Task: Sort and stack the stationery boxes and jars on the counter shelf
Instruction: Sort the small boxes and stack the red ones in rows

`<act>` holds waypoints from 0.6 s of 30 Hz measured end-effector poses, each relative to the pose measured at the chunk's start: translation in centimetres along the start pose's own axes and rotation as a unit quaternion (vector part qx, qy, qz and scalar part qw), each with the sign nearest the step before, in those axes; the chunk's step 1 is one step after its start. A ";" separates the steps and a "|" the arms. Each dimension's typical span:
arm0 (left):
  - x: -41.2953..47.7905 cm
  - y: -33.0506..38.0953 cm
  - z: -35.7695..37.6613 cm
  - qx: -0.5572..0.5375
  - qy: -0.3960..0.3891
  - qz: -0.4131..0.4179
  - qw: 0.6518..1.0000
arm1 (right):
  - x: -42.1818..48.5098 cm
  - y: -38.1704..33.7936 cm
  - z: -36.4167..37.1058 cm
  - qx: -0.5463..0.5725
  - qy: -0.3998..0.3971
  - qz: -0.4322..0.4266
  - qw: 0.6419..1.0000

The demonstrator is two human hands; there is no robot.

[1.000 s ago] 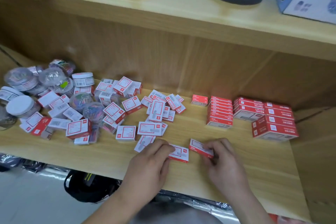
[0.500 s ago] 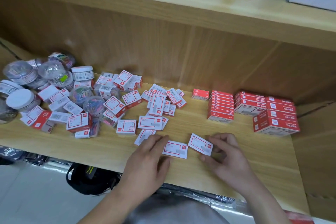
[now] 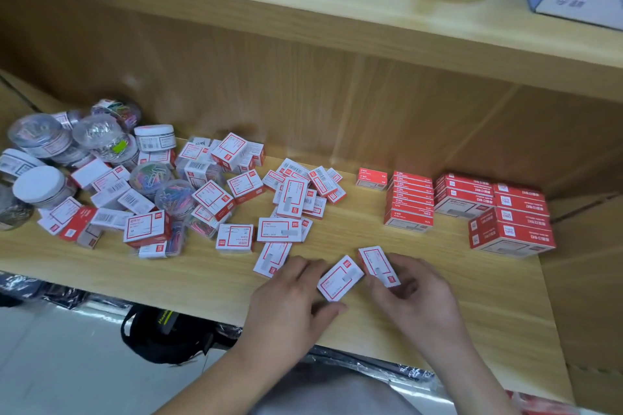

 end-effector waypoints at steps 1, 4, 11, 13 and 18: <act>0.1 0.4 0.2 0.007 -0.005 0.001 1.000 | -0.3 -0.1 0.3 -0.002 -0.013 0.010 1.000; 0.0 1.3 0.7 0.014 -0.022 0.005 1.000 | -1.2 -0.9 1.3 -0.005 -0.064 0.022 0.998; 0.1 1.5 0.3 -0.018 -0.014 -0.014 1.000 | -0.2 0.5 0.8 -0.003 -0.066 0.012 0.998; 0.2 1.5 0.3 -0.019 -0.023 -0.018 0.999 | 0.0 0.3 1.1 -0.005 -0.104 0.004 0.995; -0.3 0.4 0.2 -0.085 -0.058 -0.039 0.994 | -0.1 -0.1 1.3 0.009 -0.145 0.009 0.989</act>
Point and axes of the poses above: each hand's wrist, its own x-axis towards the middle knuckle, its own z-axis out of the palm, y = z × x, the point moved 3 cm from there along x, towards the middle knuckle, and after that the axes turned 15 degrees about y, right-handed, at the moved point
